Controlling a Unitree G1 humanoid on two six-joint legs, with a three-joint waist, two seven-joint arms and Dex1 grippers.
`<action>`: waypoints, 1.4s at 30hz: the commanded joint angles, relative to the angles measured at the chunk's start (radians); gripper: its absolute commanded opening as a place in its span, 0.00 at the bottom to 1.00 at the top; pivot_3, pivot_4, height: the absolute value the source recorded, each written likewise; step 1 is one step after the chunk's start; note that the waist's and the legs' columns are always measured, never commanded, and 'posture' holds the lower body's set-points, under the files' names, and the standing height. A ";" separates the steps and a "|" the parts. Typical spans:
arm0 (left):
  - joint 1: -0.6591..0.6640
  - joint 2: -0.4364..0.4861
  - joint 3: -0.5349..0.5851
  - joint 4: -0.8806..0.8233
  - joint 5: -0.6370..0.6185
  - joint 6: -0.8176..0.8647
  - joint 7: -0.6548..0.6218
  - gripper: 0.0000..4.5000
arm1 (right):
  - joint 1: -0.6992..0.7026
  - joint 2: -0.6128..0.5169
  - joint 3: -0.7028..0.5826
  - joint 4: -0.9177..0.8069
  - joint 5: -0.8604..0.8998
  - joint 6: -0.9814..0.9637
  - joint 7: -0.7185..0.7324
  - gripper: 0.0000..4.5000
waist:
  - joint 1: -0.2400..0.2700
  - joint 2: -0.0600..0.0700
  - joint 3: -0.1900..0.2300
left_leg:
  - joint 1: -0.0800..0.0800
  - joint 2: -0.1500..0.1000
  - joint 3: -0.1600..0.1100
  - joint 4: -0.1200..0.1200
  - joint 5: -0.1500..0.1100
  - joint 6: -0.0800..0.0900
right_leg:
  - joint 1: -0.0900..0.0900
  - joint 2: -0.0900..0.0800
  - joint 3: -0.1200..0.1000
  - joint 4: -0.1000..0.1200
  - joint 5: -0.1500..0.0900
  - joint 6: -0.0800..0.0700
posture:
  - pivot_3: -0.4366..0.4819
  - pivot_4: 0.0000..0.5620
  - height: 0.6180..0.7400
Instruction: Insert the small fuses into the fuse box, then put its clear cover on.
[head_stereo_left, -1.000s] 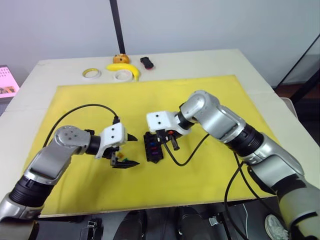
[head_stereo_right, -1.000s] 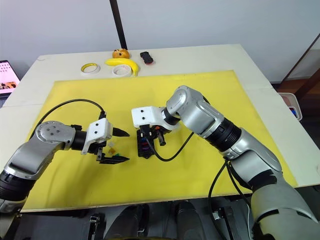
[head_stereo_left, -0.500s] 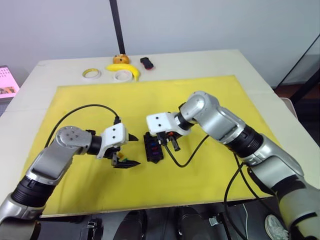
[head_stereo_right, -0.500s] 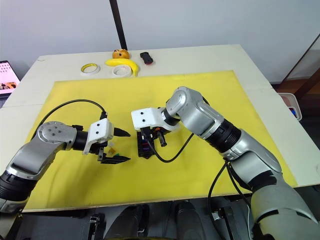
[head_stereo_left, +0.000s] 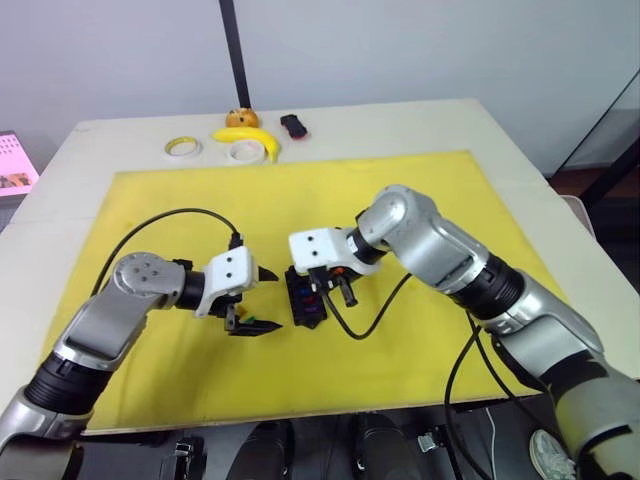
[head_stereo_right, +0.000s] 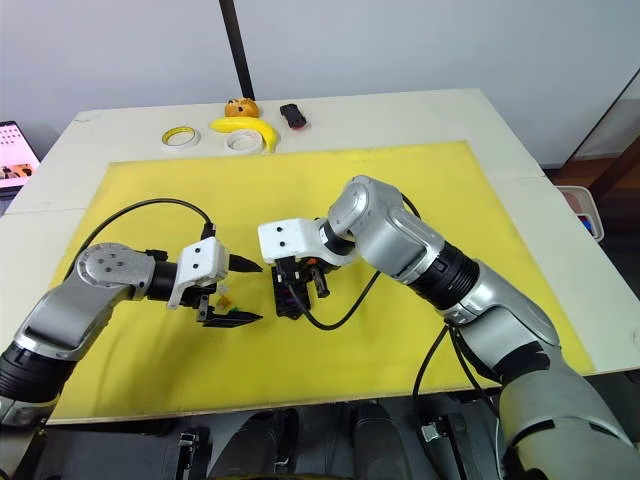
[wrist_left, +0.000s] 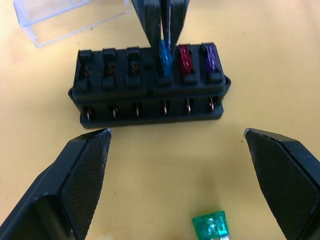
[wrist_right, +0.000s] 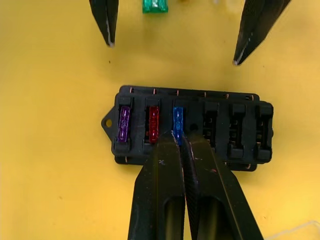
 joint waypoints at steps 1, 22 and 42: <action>-0.014 -0.002 0.006 -0.009 0.001 -0.015 0.004 0.99 | -0.020 0.019 0.000 -0.034 0.022 0.041 0.014 0.00 | 0.000 0.000 0.000 | 0.000 0.000 0.000 0.000 0.000 0.000 | 0.000 0.000 0.000 0.000 0.000 0.000 | 0.48 0.27 1.00; -0.017 -0.004 0.014 -0.004 0.009 -0.012 0.008 0.99 | -0.031 0.012 0.051 0.024 -0.079 -0.145 -0.005 0.00 | -0.002 0.000 0.000 | 0.000 0.000 0.000 0.000 0.000 0.000 | 0.000 0.000 0.000 0.000 0.000 0.000 | 0.48 0.27 1.00; -0.026 -0.006 0.011 0.006 0.009 -0.013 0.006 1.00 | -0.046 0.029 0.013 0.064 -0.082 -0.145 0.003 0.19 | -0.001 0.000 0.000 | 0.000 0.000 0.000 0.000 0.000 0.000 | 0.000 0.000 0.000 0.001 0.000 0.000 | 0.48 0.27 1.00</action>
